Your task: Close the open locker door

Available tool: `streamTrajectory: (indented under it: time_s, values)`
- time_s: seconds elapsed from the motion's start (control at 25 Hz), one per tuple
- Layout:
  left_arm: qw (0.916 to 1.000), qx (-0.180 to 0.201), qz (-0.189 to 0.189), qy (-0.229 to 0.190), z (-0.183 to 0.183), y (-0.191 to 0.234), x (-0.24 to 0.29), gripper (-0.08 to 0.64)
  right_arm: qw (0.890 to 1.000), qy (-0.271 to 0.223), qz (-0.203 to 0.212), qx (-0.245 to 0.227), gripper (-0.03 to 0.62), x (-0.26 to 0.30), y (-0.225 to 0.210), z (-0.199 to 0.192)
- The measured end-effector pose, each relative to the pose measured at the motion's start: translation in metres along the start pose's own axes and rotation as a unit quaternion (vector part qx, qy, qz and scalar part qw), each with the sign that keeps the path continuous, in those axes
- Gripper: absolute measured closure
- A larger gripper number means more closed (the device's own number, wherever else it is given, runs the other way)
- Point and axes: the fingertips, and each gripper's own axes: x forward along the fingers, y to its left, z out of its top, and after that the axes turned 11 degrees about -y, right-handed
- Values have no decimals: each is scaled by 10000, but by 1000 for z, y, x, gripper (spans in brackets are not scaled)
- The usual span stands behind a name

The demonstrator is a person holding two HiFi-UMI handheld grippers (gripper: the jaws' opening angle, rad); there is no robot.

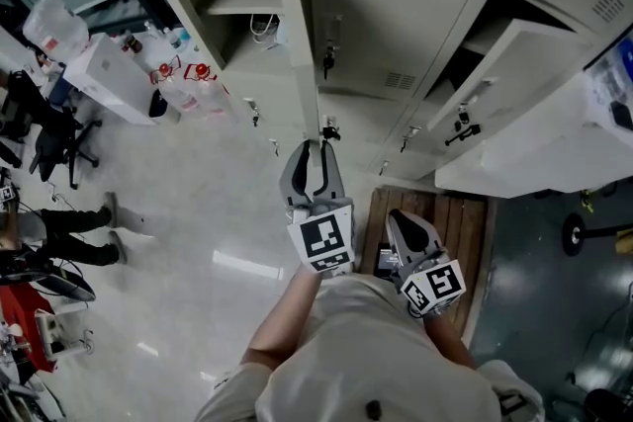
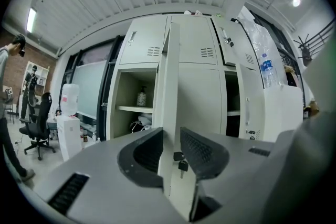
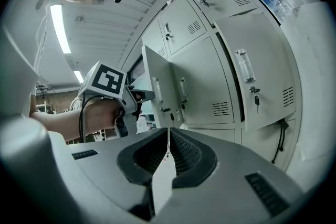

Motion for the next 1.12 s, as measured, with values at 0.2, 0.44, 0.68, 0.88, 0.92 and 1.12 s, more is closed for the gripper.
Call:
streamTrajectory:
  time_s: [0.2,0.44,0.68,0.88,0.92,1.12]
  values:
    - [9998,98,170,-18,0,12,-2,459,9999,28,121,20,558,2,4,-5]
    - [9990,199,393,-73,2,32,-5,459,9997,91,209,41,558,12,9,-9]
    - [9971,264,703,-150,3,62,-3,468,9996,95,253,33,558,26,8,-12]
    - [9960,310,831,-124,4,91,-3,476,9996,98,254,-14,558,37,13,-11]
    - [9959,342,829,-126,5,96,-2,476,9996,115,250,-25,558,40,15,-11]
    - [9957,402,825,-157,6,123,7,476,9992,175,357,-25,558,62,28,-15]
